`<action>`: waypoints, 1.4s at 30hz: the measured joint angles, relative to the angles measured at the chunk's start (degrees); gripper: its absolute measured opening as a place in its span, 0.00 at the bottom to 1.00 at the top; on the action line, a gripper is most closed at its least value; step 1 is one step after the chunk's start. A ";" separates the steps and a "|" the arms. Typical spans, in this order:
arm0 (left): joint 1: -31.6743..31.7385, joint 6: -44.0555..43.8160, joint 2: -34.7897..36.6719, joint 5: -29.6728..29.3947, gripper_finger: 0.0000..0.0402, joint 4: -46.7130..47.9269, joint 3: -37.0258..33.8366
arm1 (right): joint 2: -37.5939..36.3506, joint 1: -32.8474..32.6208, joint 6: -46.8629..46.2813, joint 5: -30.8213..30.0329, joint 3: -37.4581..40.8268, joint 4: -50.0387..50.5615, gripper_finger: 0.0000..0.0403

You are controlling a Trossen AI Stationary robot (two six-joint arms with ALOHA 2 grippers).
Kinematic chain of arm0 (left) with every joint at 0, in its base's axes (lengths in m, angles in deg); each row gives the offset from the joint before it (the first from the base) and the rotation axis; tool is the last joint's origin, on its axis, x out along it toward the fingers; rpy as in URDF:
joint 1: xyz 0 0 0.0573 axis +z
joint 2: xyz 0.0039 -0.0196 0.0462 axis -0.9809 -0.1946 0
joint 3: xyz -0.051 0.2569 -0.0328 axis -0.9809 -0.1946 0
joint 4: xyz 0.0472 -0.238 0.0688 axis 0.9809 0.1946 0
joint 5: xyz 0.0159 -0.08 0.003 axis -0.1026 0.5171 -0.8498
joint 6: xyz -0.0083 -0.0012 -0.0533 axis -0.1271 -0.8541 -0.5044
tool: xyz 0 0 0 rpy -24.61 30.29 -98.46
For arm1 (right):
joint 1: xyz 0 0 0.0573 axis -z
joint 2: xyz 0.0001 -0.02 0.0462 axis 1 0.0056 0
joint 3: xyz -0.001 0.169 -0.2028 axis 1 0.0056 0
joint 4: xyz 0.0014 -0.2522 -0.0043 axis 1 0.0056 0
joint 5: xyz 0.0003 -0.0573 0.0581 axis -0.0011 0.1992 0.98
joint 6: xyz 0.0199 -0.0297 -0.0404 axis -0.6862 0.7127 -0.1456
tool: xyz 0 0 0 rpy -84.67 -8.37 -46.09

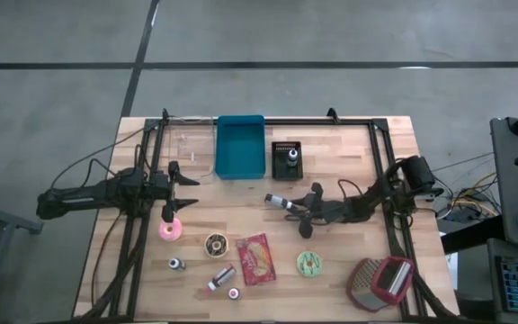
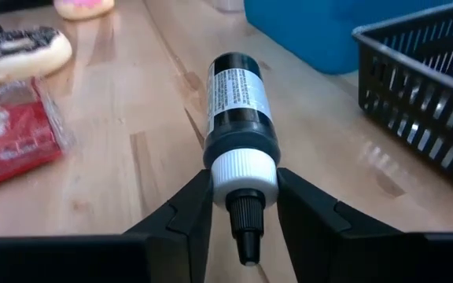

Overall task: Pick & Place Food Item
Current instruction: Put the top black food coloring into the black bin

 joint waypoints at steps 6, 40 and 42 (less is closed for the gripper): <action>-0.02 -0.01 0.00 -0.01 0.68 0.00 0.00 | -5.59 0.27 -5.46 4.57 -0.13 4.41 0.30; -0.02 0.00 -0.11 -0.12 0.68 0.01 0.00 | -17.82 31.41 -5.35 38.21 -58.96 124.78 0.29; -0.02 0.00 -0.13 -0.13 0.68 0.01 0.00 | -15.76 32.96 -6.05 39.13 -60.93 127.45 0.29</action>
